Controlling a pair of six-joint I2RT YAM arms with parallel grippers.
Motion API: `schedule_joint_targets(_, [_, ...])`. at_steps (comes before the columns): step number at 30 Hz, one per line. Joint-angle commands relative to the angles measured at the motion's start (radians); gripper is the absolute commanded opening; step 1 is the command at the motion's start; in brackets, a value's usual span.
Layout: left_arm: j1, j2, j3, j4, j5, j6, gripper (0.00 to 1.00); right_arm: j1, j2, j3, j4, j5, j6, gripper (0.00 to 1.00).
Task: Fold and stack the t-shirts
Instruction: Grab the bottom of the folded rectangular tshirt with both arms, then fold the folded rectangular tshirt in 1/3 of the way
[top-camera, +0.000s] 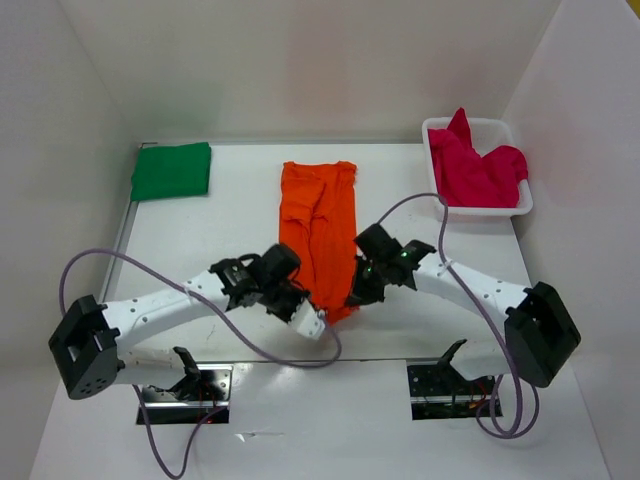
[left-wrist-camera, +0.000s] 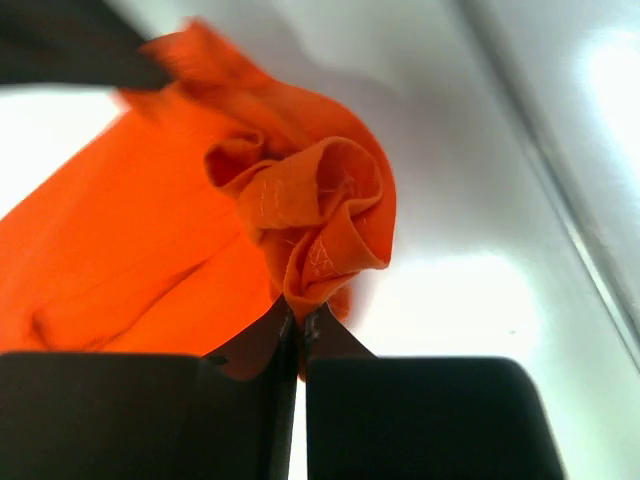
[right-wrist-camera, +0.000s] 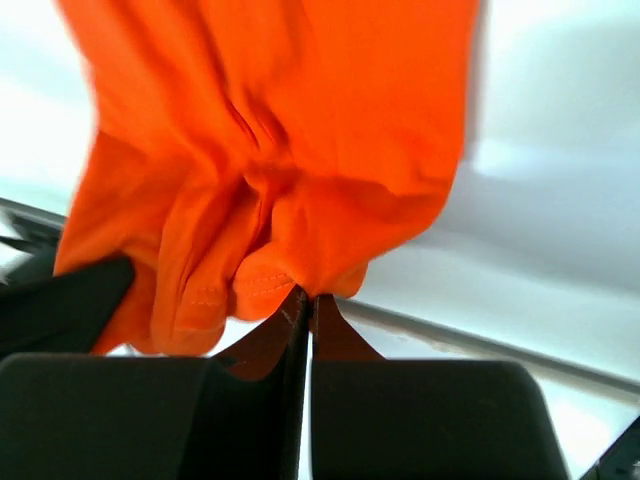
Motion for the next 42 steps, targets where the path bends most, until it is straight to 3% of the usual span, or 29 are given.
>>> schedule_joint_targets(1, [0.119,0.014,0.110,-0.045,0.095,-0.147,0.05,-0.098,-0.017,0.091,-0.050,-0.032,-0.146,0.00])
schedule_joint_targets(14, [0.435,0.278,0.359,0.012,0.147,-0.304,0.05,-0.346,0.308,0.468,-0.049,-0.073,-0.363,0.00])
schedule_joint_targets(26, [0.521,0.524,0.531,0.124,0.147,-0.313,0.05,-0.424,0.578,0.700,-0.061,-0.155,-0.461,0.00])
schedule_joint_targets(36, [0.561,0.601,0.568,0.167,0.118,-0.284,0.05,-0.444,0.701,0.818,-0.090,-0.164,-0.489,0.00])
schedule_joint_targets(39, [0.570,0.623,0.558,0.211,0.109,-0.275,0.05,-0.455,0.730,0.829,-0.090,-0.164,-0.489,0.10])
schedule_joint_targets(40, [0.580,0.632,0.558,0.220,0.100,-0.275,0.06,-0.466,0.740,0.829,-0.080,-0.164,-0.489,0.29])
schedule_joint_targets(42, [0.580,0.644,0.558,0.251,0.088,-0.275,0.10,-0.466,0.751,0.829,-0.066,-0.164,-0.489,0.37])
